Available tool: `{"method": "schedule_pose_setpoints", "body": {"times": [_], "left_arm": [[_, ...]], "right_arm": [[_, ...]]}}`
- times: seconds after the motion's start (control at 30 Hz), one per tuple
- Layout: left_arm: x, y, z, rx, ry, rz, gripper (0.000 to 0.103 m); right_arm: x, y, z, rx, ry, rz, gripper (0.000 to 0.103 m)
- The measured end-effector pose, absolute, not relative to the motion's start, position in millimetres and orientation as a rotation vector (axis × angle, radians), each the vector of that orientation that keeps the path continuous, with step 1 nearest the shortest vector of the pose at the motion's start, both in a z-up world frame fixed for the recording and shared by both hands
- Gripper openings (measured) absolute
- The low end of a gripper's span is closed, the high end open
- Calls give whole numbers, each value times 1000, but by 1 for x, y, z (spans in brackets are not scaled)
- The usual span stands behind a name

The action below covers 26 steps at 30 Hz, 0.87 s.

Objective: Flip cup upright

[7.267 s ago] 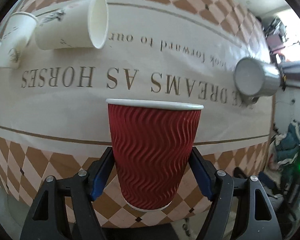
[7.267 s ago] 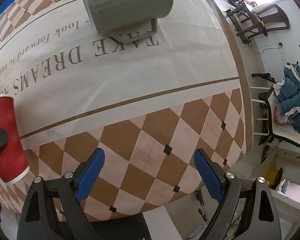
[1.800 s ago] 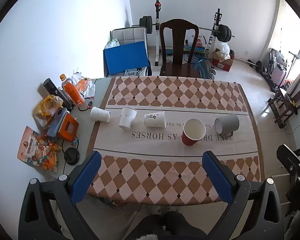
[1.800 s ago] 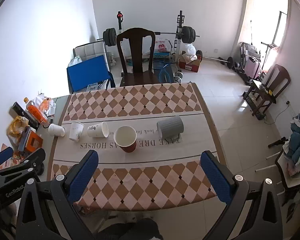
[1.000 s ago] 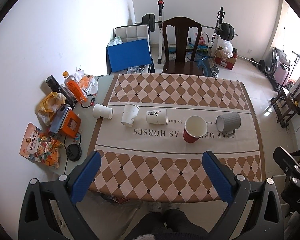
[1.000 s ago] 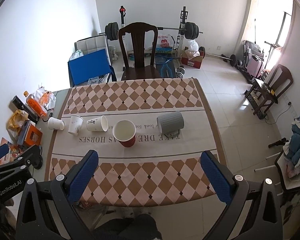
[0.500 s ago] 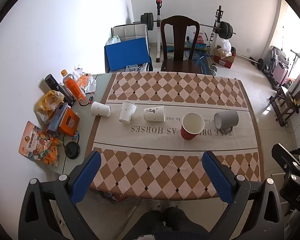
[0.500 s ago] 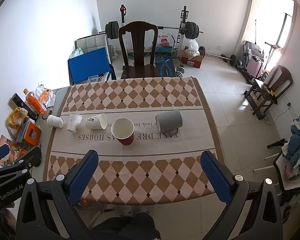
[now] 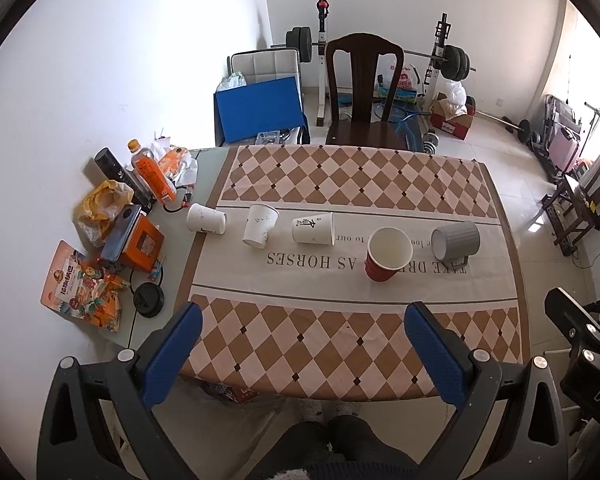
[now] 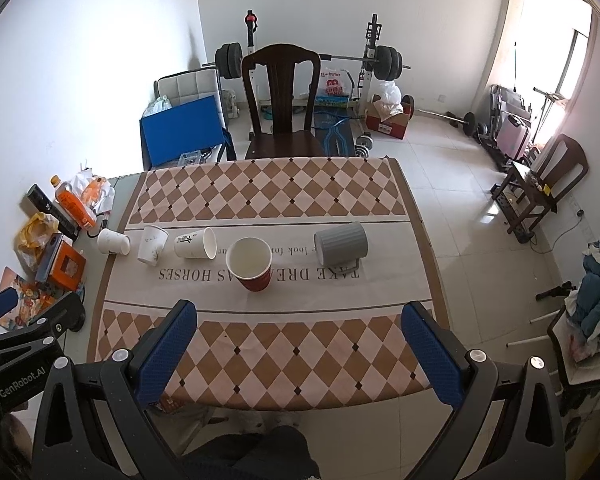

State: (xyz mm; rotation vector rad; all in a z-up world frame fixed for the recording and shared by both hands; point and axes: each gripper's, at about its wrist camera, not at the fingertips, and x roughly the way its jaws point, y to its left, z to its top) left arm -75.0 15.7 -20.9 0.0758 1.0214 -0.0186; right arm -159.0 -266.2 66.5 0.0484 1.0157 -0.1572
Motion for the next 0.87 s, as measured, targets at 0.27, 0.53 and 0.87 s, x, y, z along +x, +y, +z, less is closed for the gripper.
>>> {"method": "schedule_pose_setpoints", "body": {"times": [0.27,0.53,0.87], "left_arm": [[-78,14,-19,67,1022,-20,103],[-76,13,-18,65,1023,-17,103],[-75,13,-16,56,1029,-20,103]], "right_arm": [[-158,-265,68,49,1017,-155,103],[-157,-265,67,45,1016,-154,103],[-157,-261,70,41,1020,-150,103]]}}
